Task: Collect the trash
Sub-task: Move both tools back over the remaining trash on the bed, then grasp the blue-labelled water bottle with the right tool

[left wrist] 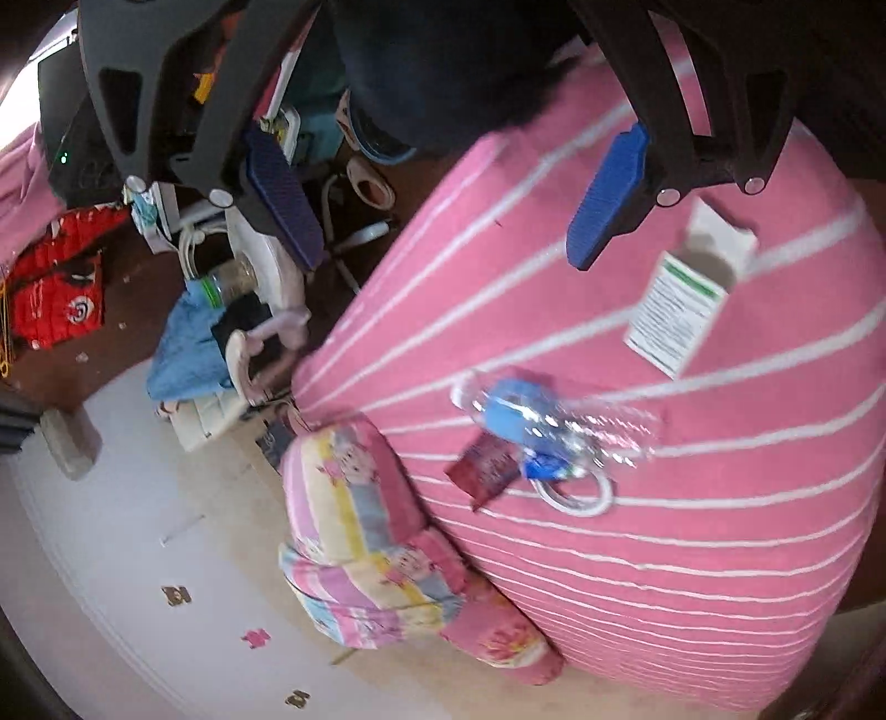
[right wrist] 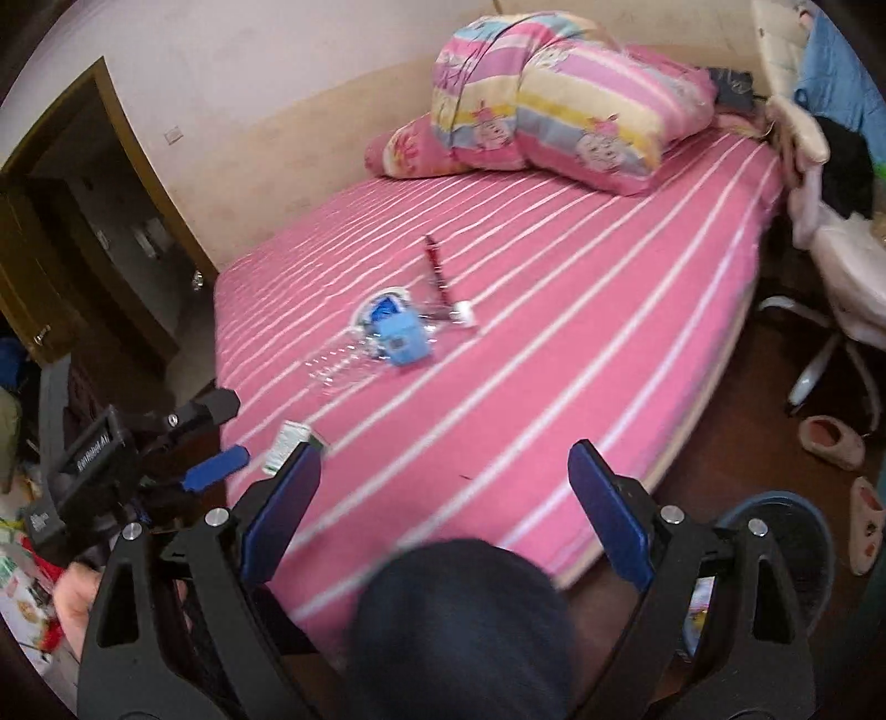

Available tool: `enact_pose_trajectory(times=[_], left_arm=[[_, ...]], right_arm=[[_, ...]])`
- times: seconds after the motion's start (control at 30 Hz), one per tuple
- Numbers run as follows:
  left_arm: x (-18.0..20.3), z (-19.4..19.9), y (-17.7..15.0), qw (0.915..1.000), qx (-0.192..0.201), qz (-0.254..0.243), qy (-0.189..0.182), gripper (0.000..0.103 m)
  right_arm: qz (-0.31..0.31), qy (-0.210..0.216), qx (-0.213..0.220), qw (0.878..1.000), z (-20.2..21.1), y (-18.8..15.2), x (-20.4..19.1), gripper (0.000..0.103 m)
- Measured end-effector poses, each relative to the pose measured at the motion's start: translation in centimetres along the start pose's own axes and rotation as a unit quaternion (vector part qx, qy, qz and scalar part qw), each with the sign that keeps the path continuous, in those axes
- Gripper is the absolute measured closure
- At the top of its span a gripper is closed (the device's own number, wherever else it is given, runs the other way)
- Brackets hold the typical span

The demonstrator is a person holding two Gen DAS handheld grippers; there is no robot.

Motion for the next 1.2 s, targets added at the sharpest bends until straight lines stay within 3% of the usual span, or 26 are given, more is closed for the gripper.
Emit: enact_pose_trajectory(times=[0.33, 0.53, 0.77, 0.9, 1.03, 1.1, 1.2], left_arm=[[-5.6, -2.7, 6.9, 1.0000, -0.007, -0.006, -0.002, 0.015], [-10.9, -7.0, 10.3, 0.9990, -0.037, 0.020, 0.015, 0.015], [-14.0, -11.2, 11.7, 0.9923, -0.093, 0.081, -0.016, 0.015], [-15.4, -14.1, 11.5, 0.9819, -0.142, 0.120, -0.036, 0.015], [-15.2, -15.5, 11.3, 0.9801, -0.162, 0.109, -0.036, 0.015], [-14.9, -16.1, 11.3, 0.9795, -0.169, 0.102, -0.037, 0.015], [-14.3, -17.0, 11.5, 0.9787, -0.175, 0.098, -0.045, 0.016]], right_arm=[[-0.092, 0.072, -0.043, 0.992, -10.0, 3.4, -1.0, 0.013], [-0.193, 0.119, -0.086, 0.970, -16.8, 4.1, 1.6, 0.013], [-0.292, 0.153, -0.099, 0.939, -22.9, 5.4, 3.9, 0.013], [-0.328, 0.173, -0.110, 0.922, -25.8, 6.1, 4.5, 0.013], [-0.359, 0.198, -0.125, 0.904, -28.5, 6.5, 4.6, 0.012], [-0.366, 0.199, -0.130, 0.900, -29.4, 6.4, 4.8, 0.012], [-0.352, 0.189, -0.127, 0.908, -30.1, 6.6, 4.4, 0.018]])
Point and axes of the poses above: each gripper's, at about its wrist camera, not at the fingertips, and z roughly against the way its jaws point, x to its right, y to its top, the point moved 3 cm from there along -z, roughly the way its jaws point, and after that the axes turned 3 degrees about x, right-handed, at the moved point
